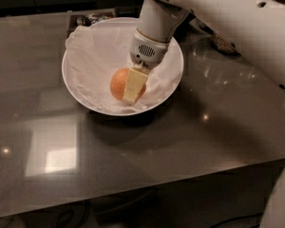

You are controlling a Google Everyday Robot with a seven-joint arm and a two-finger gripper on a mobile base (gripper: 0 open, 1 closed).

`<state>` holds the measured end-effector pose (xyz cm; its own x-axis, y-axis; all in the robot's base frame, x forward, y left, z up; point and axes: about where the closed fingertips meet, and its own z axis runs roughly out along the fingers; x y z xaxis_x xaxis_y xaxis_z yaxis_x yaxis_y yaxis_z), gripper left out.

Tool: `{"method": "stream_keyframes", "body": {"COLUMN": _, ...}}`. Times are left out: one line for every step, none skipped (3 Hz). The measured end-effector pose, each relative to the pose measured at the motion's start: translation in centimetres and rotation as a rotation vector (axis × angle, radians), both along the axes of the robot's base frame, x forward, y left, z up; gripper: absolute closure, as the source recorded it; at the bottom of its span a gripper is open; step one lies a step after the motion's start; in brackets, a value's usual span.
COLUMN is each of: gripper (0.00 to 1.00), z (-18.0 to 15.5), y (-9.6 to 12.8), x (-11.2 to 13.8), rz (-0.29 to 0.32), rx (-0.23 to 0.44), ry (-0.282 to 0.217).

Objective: Pick orange from white bowl

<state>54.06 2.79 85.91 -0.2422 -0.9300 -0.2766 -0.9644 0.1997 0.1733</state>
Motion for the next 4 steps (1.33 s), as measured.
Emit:
{"method": "stream_keyframes", "body": {"gripper": 1.0, "z": 2.8, "y": -0.2, "x": -2.5, "rz": 0.054, "rx": 0.056, "ry": -0.057}}
{"method": "stream_keyframes", "body": {"gripper": 1.0, "z": 6.3, "y": -0.4, "x": -5.8, "rz": 0.131, "rx": 0.104, "ry": -0.124}}
{"method": "stream_keyframes", "body": {"gripper": 1.0, "z": 9.8, "y": -0.7, "x": -9.9, "rz": 0.224, "rx": 0.144, "ry": -0.201}}
{"method": "stream_keyframes", "body": {"gripper": 1.0, "z": 12.2, "y": -1.4, "x": -13.4, "rz": 0.293, "rx": 0.18, "ry": -0.268}}
